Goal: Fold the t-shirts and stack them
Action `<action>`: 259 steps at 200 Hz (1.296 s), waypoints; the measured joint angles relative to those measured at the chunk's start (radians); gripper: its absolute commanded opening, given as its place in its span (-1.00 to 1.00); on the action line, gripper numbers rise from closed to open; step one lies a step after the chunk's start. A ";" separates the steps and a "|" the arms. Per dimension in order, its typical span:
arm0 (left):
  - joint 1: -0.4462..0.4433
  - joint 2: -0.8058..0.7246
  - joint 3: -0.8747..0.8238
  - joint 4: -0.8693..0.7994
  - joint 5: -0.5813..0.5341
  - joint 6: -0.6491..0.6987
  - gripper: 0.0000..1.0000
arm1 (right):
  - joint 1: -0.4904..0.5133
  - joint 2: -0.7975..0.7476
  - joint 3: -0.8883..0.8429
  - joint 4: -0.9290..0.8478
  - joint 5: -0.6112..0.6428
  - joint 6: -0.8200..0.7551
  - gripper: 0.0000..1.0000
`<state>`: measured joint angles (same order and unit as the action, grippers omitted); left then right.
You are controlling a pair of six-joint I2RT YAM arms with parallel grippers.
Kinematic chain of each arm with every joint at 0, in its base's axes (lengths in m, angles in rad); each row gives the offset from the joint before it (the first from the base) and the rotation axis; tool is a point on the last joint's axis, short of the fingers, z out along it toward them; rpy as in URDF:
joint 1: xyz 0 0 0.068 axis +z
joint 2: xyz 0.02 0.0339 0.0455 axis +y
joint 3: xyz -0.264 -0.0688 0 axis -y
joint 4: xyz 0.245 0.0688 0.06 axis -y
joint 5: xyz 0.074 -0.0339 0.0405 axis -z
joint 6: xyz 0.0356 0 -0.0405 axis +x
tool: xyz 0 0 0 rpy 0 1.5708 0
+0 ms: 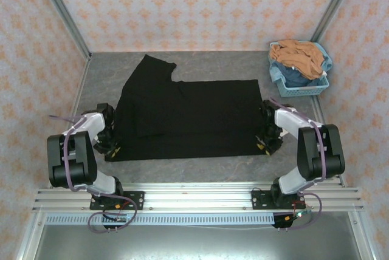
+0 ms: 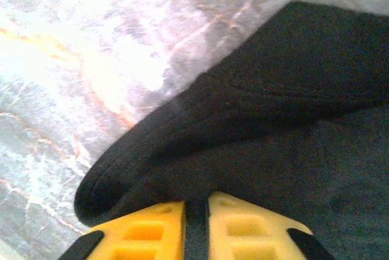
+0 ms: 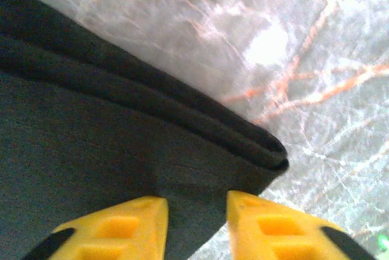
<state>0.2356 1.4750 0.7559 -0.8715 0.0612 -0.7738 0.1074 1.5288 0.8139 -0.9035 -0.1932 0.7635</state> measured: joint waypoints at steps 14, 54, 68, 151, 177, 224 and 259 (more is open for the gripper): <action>-0.005 -0.026 0.002 -0.013 -0.016 -0.004 -0.37 | -0.004 -0.022 -0.003 -0.011 0.004 0.011 -0.06; -0.138 -0.188 0.123 -0.027 -0.004 -0.031 0.25 | -0.012 -0.157 0.043 -0.011 -0.007 -0.009 0.29; -0.198 -0.211 0.156 0.010 0.035 -0.060 0.35 | -0.012 -0.189 0.065 0.032 -0.061 -0.036 0.34; -0.302 0.014 0.152 0.146 0.143 -0.121 0.33 | -0.005 -0.108 0.163 0.174 -0.340 -0.103 0.44; -0.335 0.059 0.154 0.193 0.150 -0.130 0.04 | -0.005 -0.102 0.181 0.187 -0.358 -0.103 0.44; -0.395 0.178 0.268 0.219 0.149 -0.140 -0.84 | -0.005 -0.092 0.209 0.183 -0.348 -0.100 0.42; -0.419 0.258 0.401 0.223 0.140 -0.142 -0.90 | -0.005 -0.092 0.213 0.169 -0.327 -0.092 0.41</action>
<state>-0.1837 1.7329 1.1564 -0.6487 0.2008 -0.9154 0.1020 1.4364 1.0271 -0.7345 -0.5201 0.6716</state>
